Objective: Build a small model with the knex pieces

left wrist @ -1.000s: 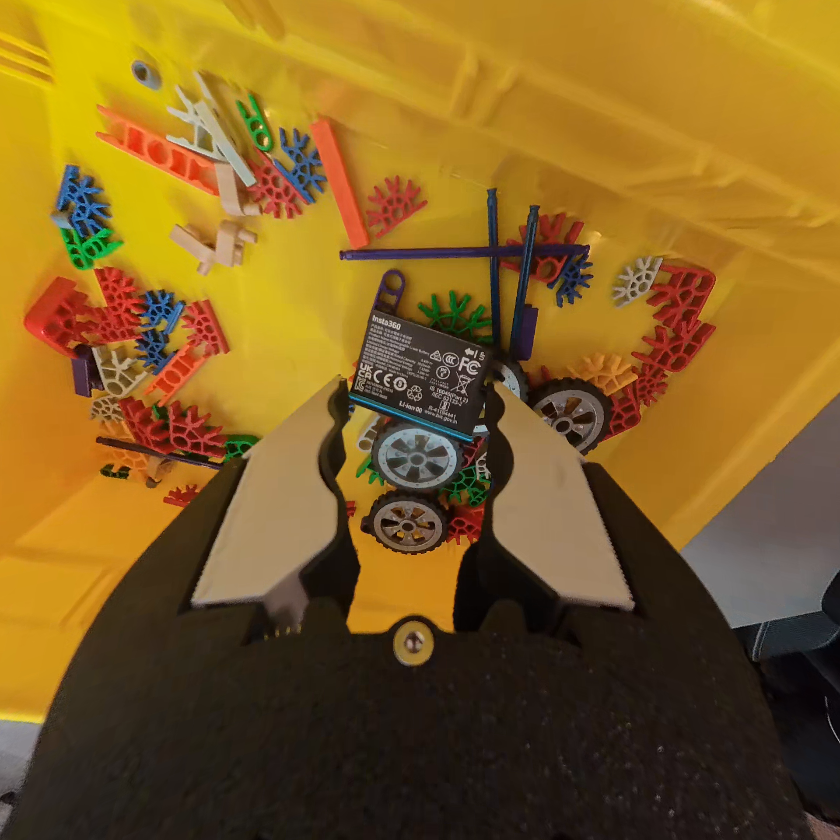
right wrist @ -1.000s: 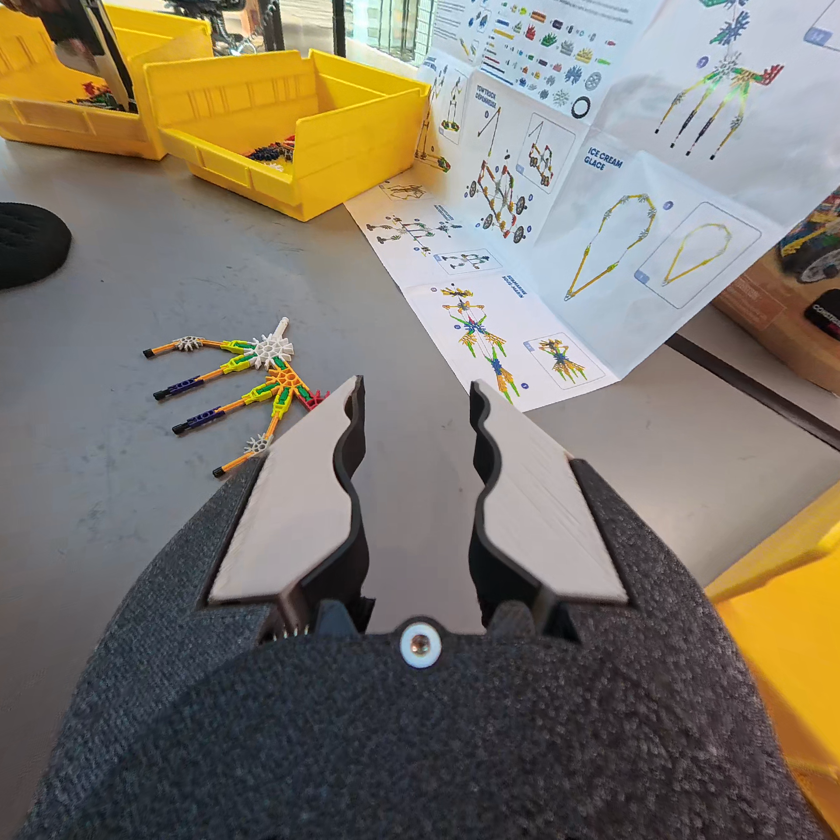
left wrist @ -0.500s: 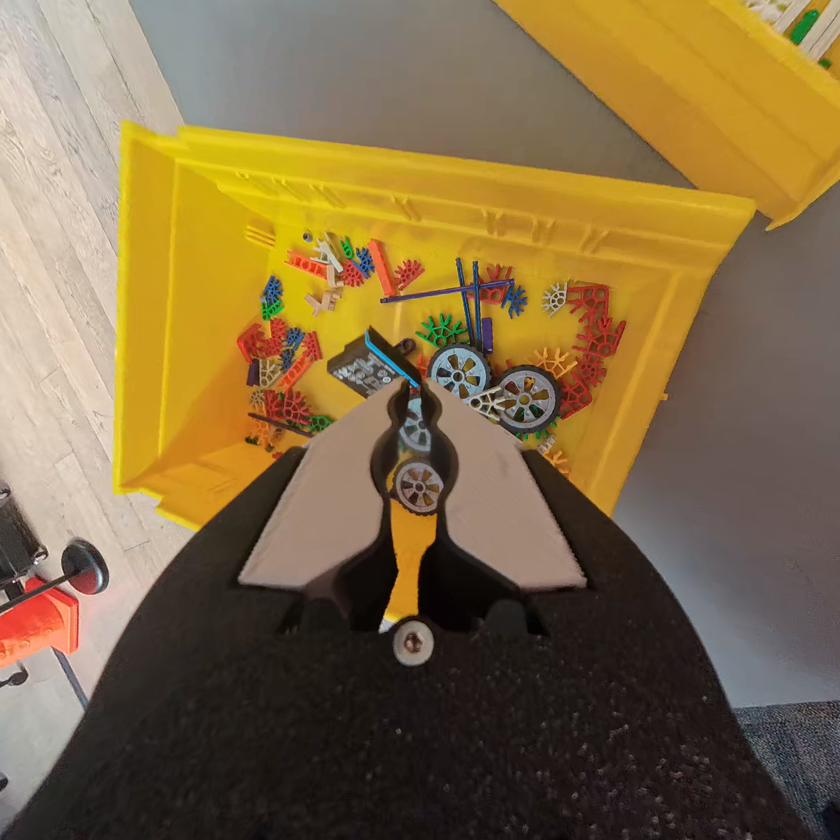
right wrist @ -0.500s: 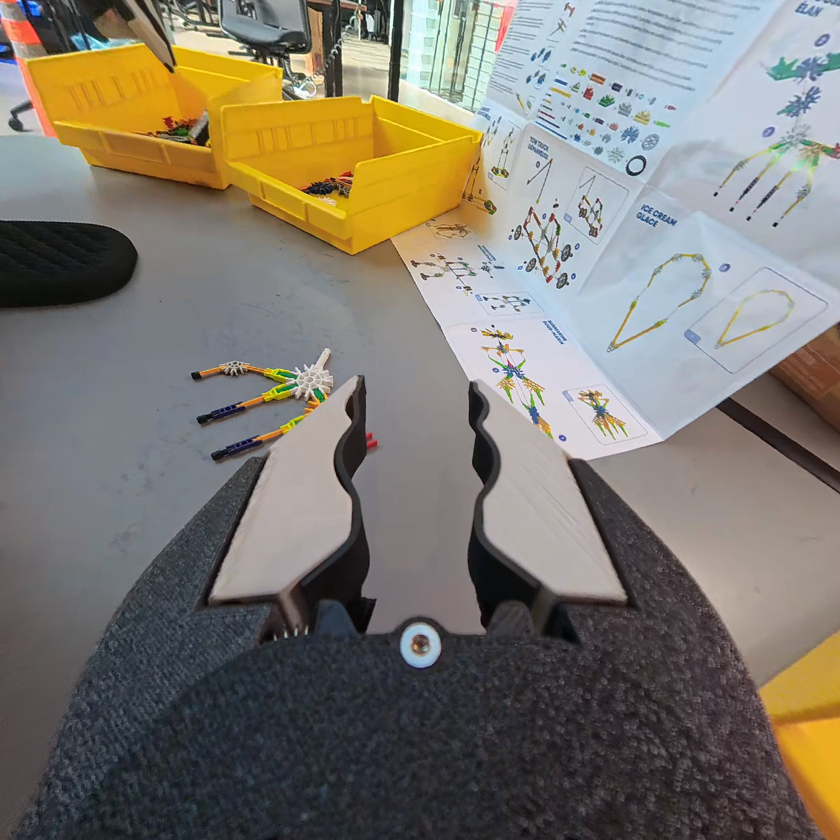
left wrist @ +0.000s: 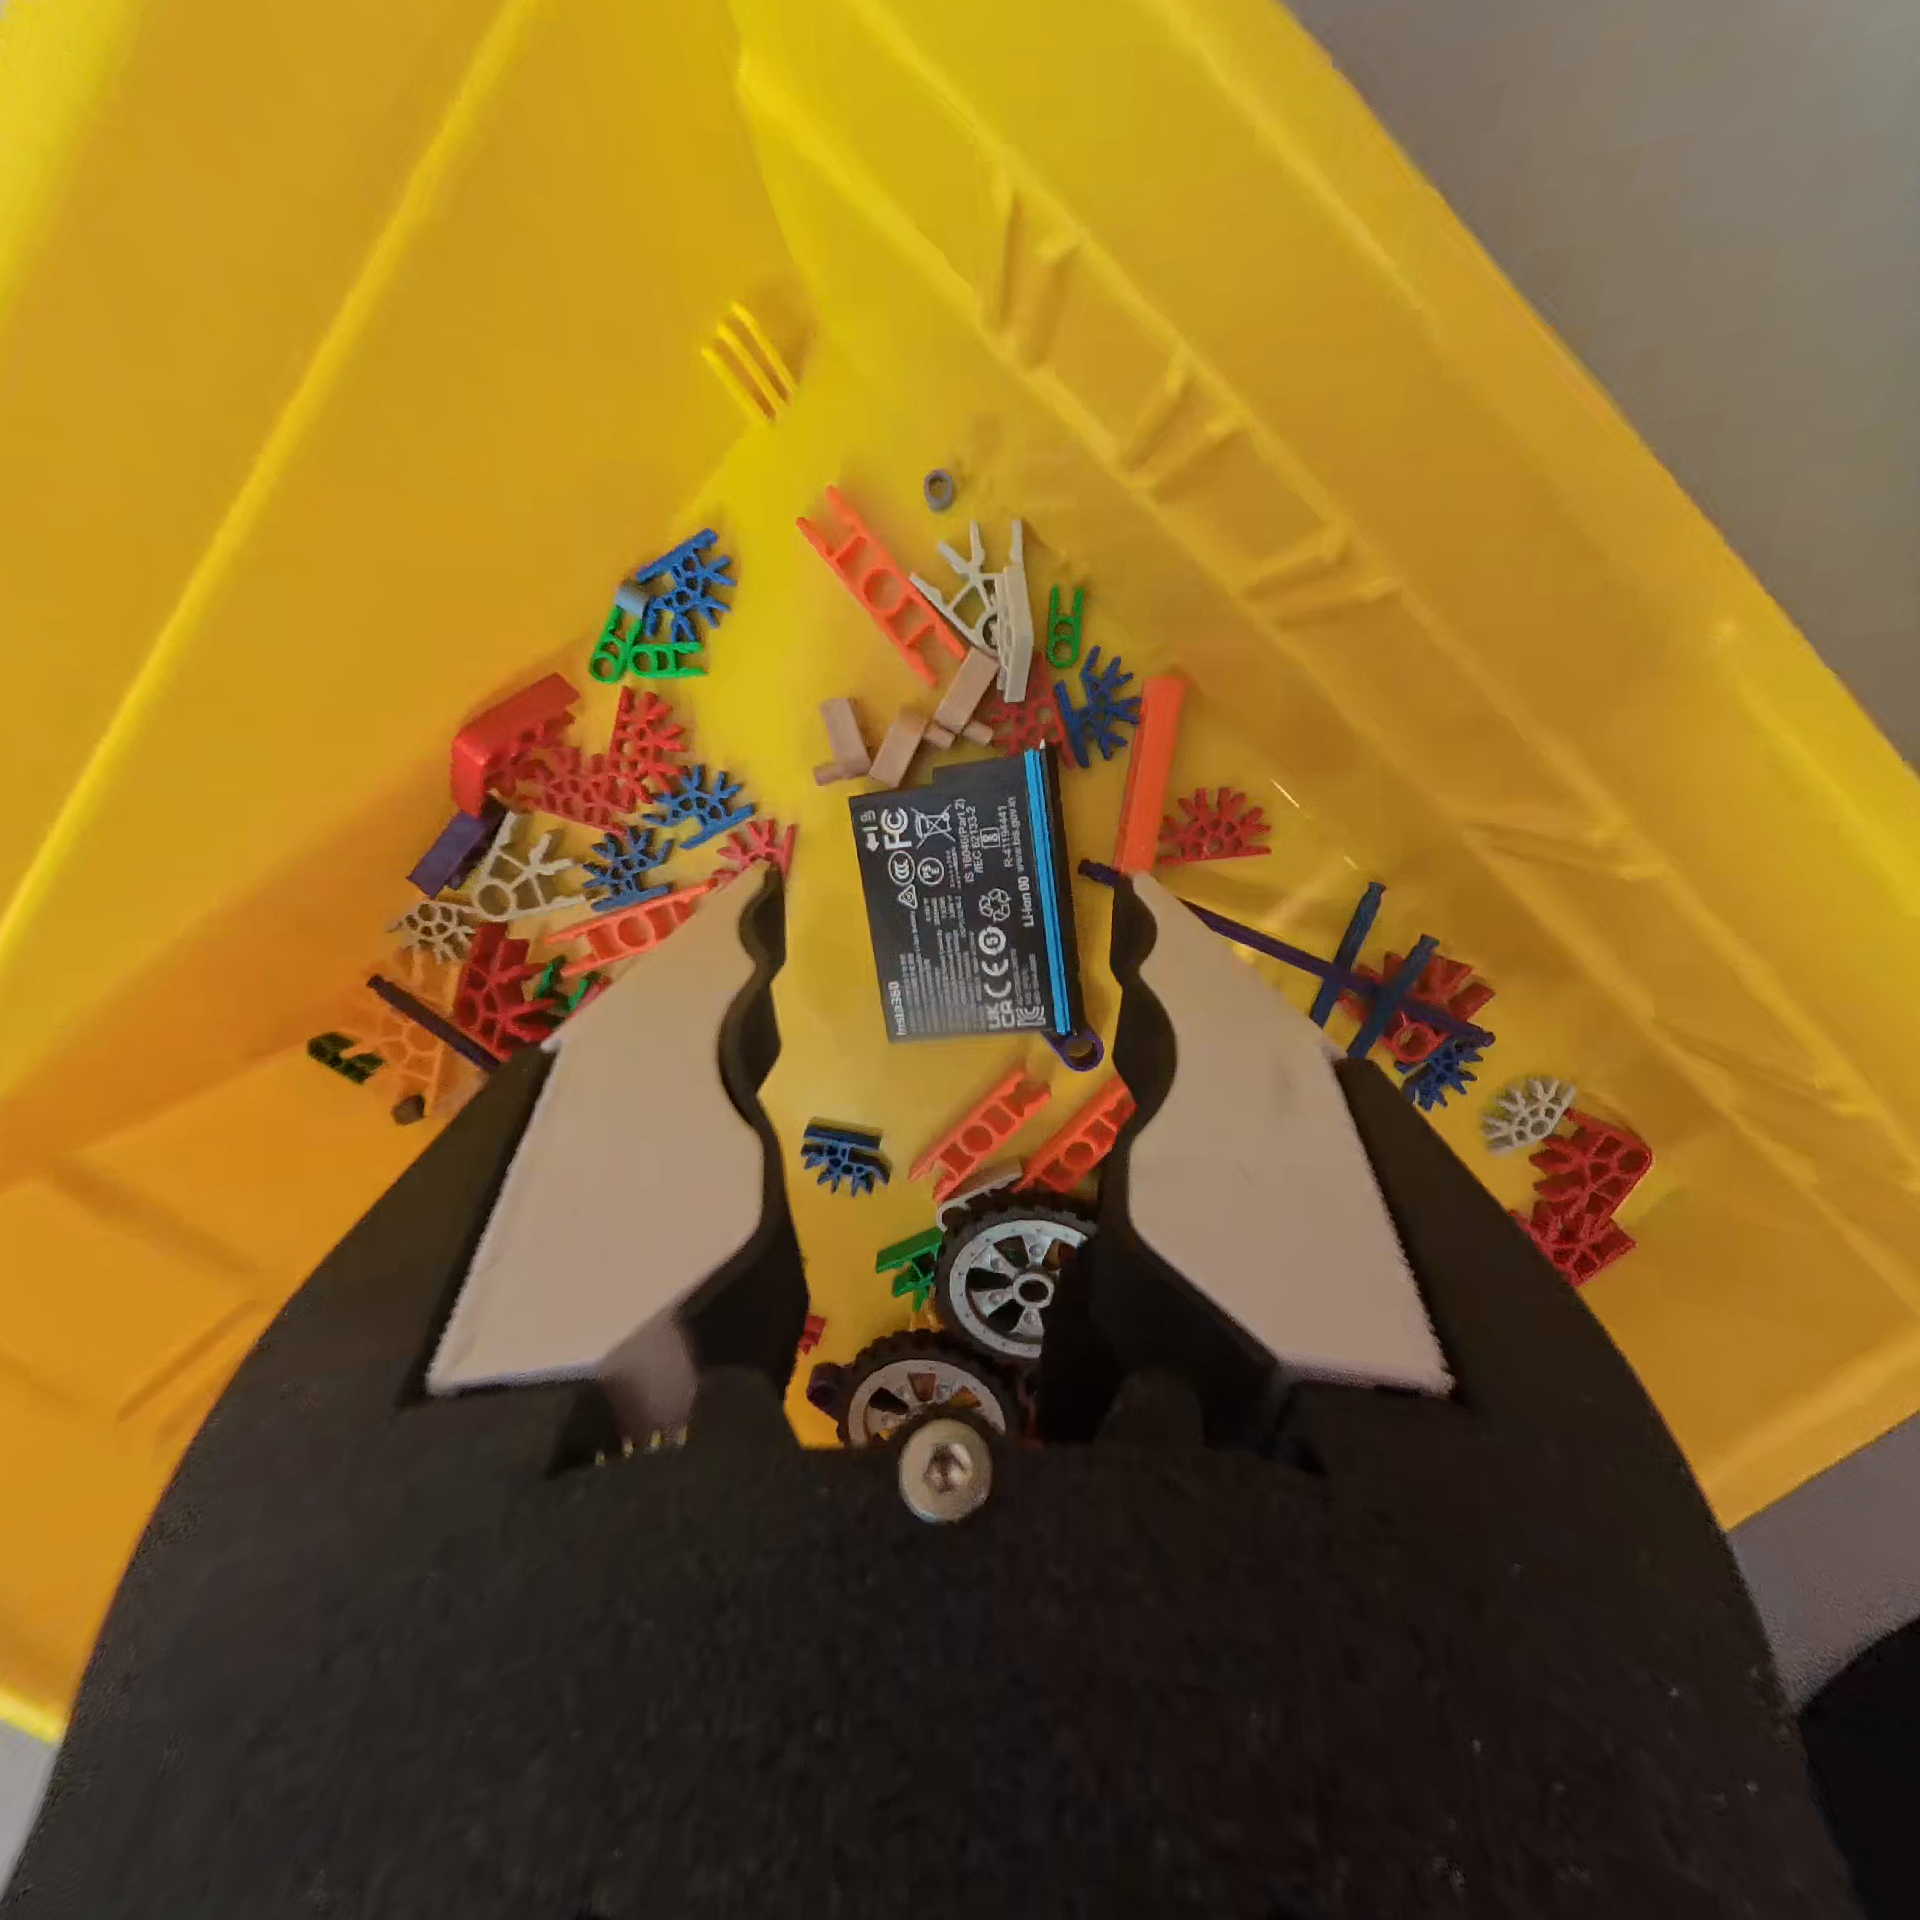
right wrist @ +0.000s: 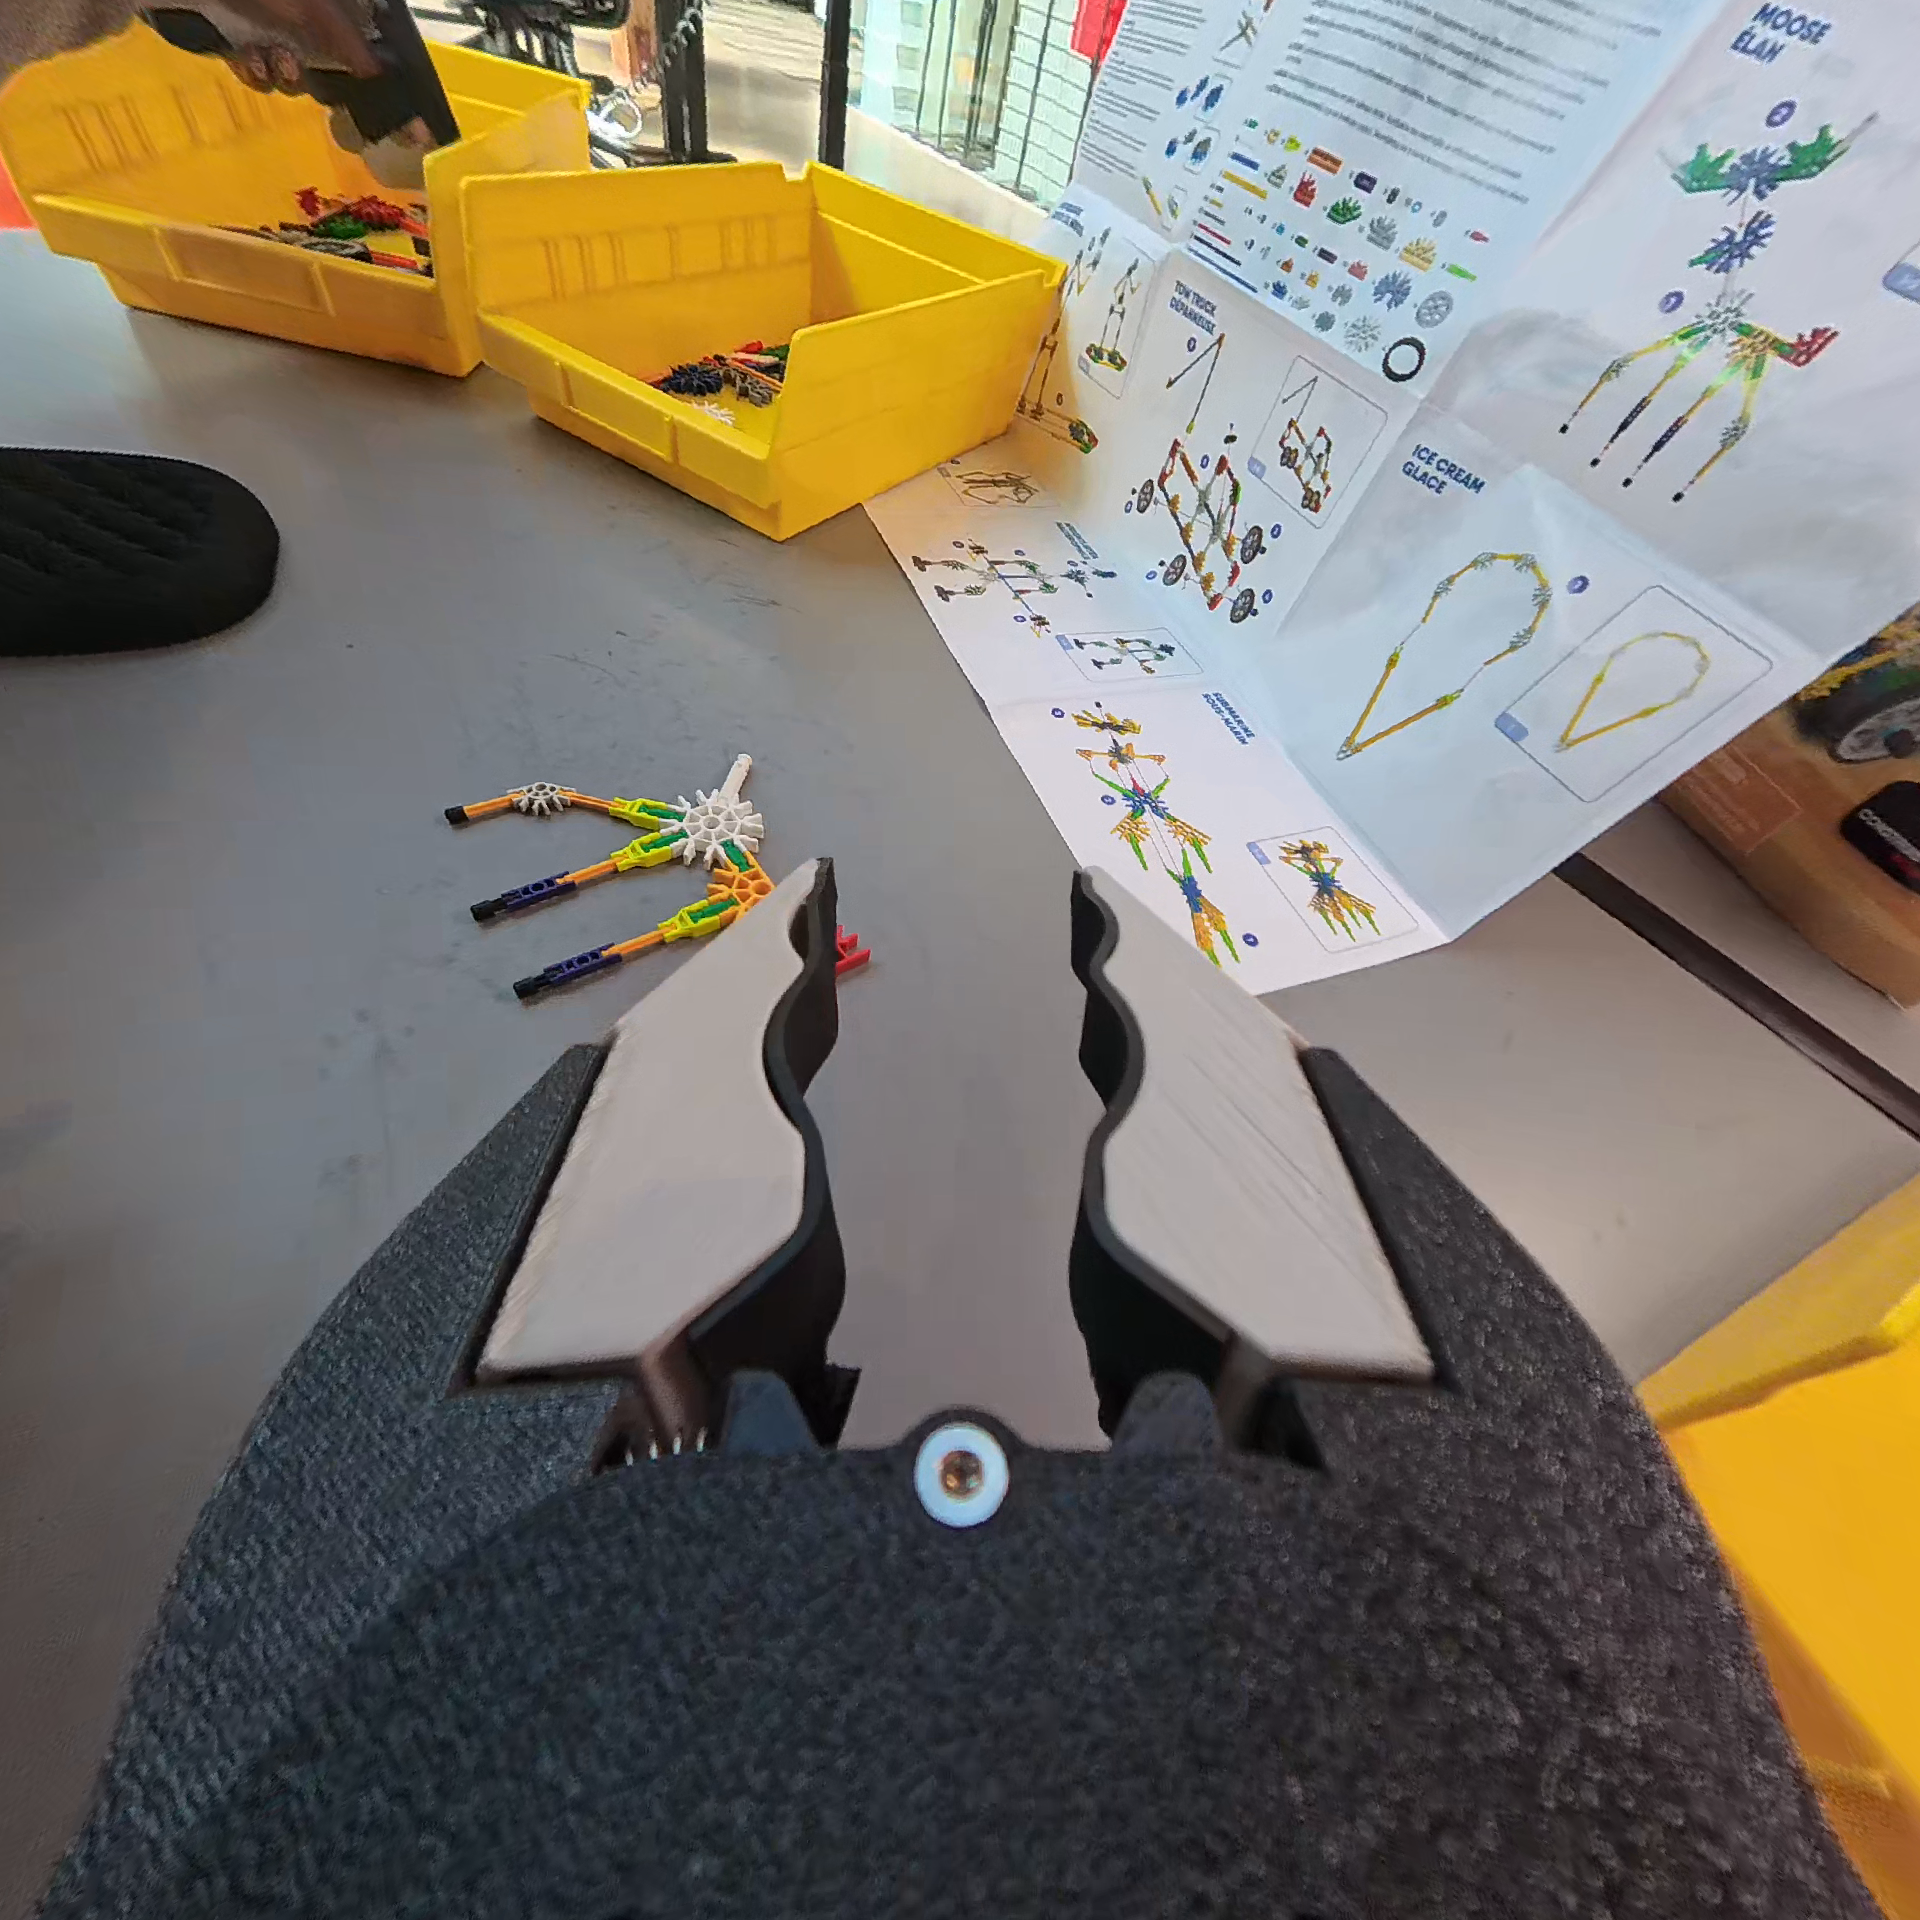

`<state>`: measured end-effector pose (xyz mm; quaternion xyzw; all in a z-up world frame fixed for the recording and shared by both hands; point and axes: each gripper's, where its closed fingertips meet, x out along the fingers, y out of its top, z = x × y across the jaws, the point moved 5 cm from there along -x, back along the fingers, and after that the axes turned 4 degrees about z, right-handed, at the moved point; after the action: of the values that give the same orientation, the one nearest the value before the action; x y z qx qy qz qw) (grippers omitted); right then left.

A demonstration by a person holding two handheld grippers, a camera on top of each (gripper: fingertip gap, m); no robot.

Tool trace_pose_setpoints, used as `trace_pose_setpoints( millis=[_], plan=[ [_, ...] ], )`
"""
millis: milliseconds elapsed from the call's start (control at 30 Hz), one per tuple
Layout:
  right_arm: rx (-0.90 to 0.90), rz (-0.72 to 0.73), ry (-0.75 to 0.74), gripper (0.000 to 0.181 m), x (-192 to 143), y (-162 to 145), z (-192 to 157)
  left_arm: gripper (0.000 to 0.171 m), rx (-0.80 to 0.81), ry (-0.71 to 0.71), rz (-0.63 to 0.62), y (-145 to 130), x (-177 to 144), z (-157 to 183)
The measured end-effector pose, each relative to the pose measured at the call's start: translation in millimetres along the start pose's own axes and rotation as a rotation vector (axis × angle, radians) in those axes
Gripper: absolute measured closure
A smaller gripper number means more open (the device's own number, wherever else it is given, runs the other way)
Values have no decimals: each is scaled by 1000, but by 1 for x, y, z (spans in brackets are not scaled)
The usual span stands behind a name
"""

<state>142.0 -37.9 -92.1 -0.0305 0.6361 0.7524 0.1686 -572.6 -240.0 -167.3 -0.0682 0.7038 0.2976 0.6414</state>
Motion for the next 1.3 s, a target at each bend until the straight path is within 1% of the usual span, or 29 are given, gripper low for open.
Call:
trace_pose_setpoints(
  millis=[67, 133, 200, 267, 333, 433, 500, 533, 600, 667, 700, 767, 833, 900, 967, 1033, 1100, 1167, 1200, 1300],
  plan=[
    [17, -6, -25, 137, -9, -3, 4, 111, -19, 11, -30, -3, 9, -5],
    [41, 1, -43, 137, -16, -6, 7, 130, -31, -9, -16, -1, 7, -4],
    [66, 17, -51, 138, -19, -7, 11, 130, -13, -39, -34, -5, 4, 0],
    [83, 37, -49, 138, -19, -7, 13, 130, 17, -20, -35, -10, -3, 0],
    [84, 55, -36, 138, -16, -5, 12, 130, 57, -4, 24, -9, -19, 5],
    [50, 70, -3, 138, -14, 2, 13, 131, 134, -62, 206, -1, -65, 30],
    [18, 77, 27, 138, -8, 6, 9, 131, 219, -168, 363, 2, -106, 65],
    [1, 81, 45, 138, -4, 8, 6, 131, 263, -255, 442, 0, -127, 90],
    [-41, 103, 84, 138, 6, 15, -1, 130, 342, -508, 586, -11, -165, 153],
    [-94, 131, 119, 137, 17, 23, -10, 130, 403, -795, 684, -30, -192, 221],
    [-129, 146, 131, 136, 23, 29, -16, 130, 428, -927, 716, -41, -201, 254],
    [-223, 176, 135, 128, 36, 42, -29, 130, 444, -1161, 744, -64, -208, 318],
    [-335, 209, 117, 118, 45, 57, -43, 130, 440, -1390, 706, -86, -204, 380],
    [-431, 242, 91, 110, 51, 71, -54, 130, 442, -1573, 634, -105, -195, 435],
    [-504, 287, 86, 109, 50, 83, -65, 130, 432, -1729, 560, -118, -190, 480],
    [-560, 298, 81, 109, 46, 89, -71, 131, 425, -1839, 485, -127, -188, 513],
    [-601, 262, 84, 111, 45, 86, -73, 130, 449, -1891, 430, -134, -185, 535],
    [-635, 250, 94, 118, 42, 81, -76, 130, 457, -1906, 391, -137, -181, 549],
    [-648, 247, 93, 123, 40, 79, -78, 130, 446, -1921, 370, -138, -179, 553],
    [-626, 173, 126, 123, 40, 68, -77, 130, 419, -1923, 321, -143, -168, 559]
  ],
)
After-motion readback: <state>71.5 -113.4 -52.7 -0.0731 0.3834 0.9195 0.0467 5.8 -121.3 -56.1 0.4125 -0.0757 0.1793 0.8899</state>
